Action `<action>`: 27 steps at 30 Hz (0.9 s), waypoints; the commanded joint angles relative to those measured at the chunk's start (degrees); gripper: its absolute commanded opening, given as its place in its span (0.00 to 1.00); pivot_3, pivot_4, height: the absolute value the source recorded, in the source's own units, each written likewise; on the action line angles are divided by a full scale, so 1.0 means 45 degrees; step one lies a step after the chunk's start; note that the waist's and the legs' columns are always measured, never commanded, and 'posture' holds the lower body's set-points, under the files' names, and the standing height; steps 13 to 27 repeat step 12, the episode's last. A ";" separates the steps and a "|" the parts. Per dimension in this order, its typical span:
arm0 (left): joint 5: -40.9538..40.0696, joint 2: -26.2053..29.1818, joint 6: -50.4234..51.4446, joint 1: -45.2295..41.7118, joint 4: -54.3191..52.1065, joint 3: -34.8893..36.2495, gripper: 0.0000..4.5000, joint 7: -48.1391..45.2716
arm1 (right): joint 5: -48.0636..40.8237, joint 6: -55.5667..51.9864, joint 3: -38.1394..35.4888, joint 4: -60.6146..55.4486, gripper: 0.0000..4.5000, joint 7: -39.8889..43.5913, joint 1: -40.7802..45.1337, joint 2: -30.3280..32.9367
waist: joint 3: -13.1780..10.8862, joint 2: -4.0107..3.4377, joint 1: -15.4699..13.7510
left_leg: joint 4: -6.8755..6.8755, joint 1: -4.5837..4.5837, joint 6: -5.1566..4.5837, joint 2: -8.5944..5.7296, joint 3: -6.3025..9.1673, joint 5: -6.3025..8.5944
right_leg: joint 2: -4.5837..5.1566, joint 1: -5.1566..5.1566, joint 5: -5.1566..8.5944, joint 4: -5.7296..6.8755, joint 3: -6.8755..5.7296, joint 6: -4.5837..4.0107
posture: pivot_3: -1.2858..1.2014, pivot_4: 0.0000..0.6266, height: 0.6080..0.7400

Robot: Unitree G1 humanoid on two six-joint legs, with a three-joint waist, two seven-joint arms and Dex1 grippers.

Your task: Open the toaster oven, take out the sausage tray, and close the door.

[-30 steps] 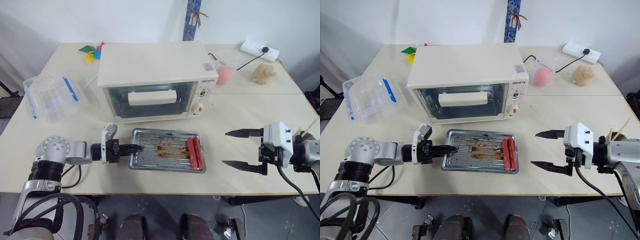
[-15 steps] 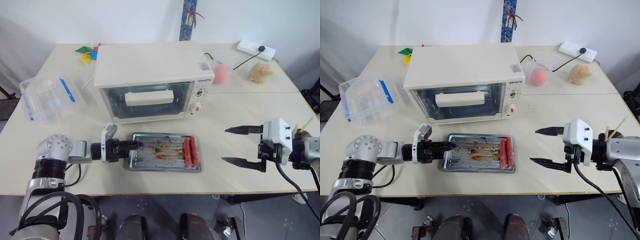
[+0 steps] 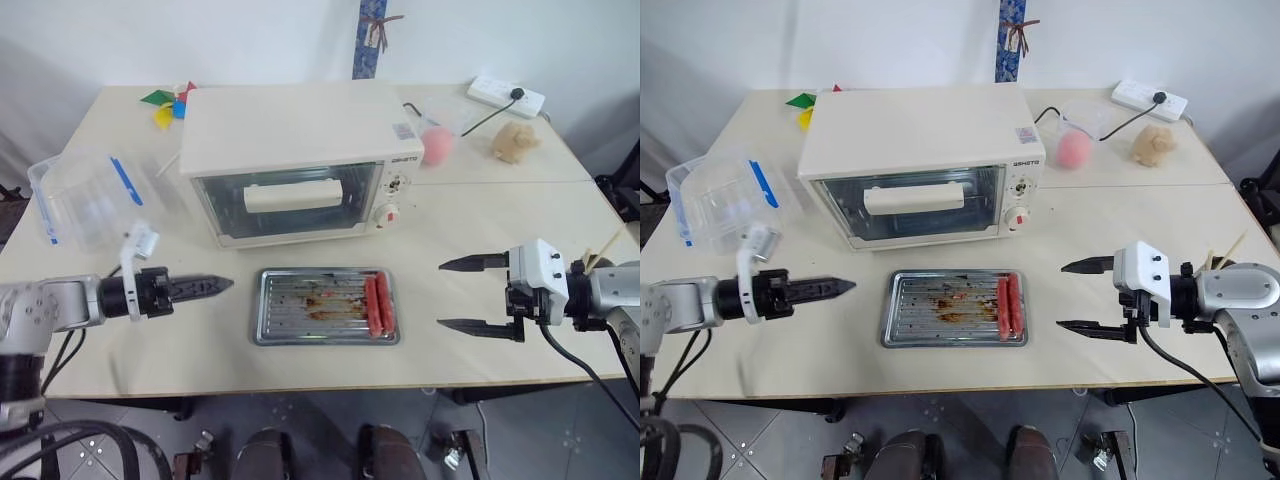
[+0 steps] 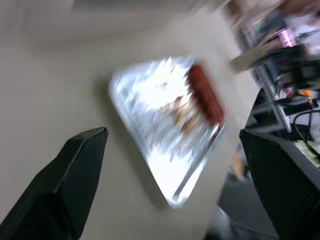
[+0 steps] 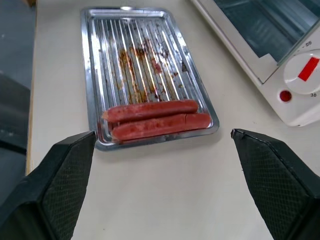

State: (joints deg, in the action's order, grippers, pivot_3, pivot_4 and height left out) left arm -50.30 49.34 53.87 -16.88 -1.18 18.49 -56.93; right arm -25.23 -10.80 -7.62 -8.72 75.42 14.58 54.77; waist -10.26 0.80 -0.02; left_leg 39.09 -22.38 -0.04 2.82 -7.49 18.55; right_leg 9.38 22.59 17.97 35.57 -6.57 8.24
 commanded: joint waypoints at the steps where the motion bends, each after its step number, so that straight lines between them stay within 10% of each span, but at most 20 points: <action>1: 0.1534 0.0000 -0.3905 0.1268 -0.1103 0.0372 1.00 -0.1908 | -0.0041 0.0479 -0.0145 0.0314 1.00 0.0193 0.0071 -0.0083 | 0.0000 -0.0001 0.0009 | -0.0003 0.0000 0.0000 -0.0001 -0.0005 0.0000 | 0.0000 0.0000 0.0000 -0.0001 0.0000 0.0000 | 0.52 0.24 1.00; 8: 0.3538 0.0038 -0.8594 0.2742 0.0240 -0.0509 1.00 -0.5274 | 0.0693 0.1713 -0.0138 0.1553 1.00 0.0388 -0.0993 -0.0044 | -0.0002 -0.0004 -0.0023 | -0.0008 0.0001 -0.0010 -0.0001 -0.0015 0.0007 | 0.0001 -0.0001 0.0000 -0.0011 -0.0010 0.0000 | 0.52 0.24 1.00; 27: 0.3695 -0.0013 -0.8476 0.2723 0.0731 -0.0569 1.00 -0.5004 | 0.0650 0.1774 -0.0782 0.1211 1.00 -0.0611 -0.2213 -0.0491 | -0.0002 -0.0005 0.0008 | -0.0007 0.0002 -0.0013 0.0010 -0.0021 0.0008 | 0.0001 0.0004 0.0000 -0.0002 -0.0014 0.0000 | 0.52 0.24 1.00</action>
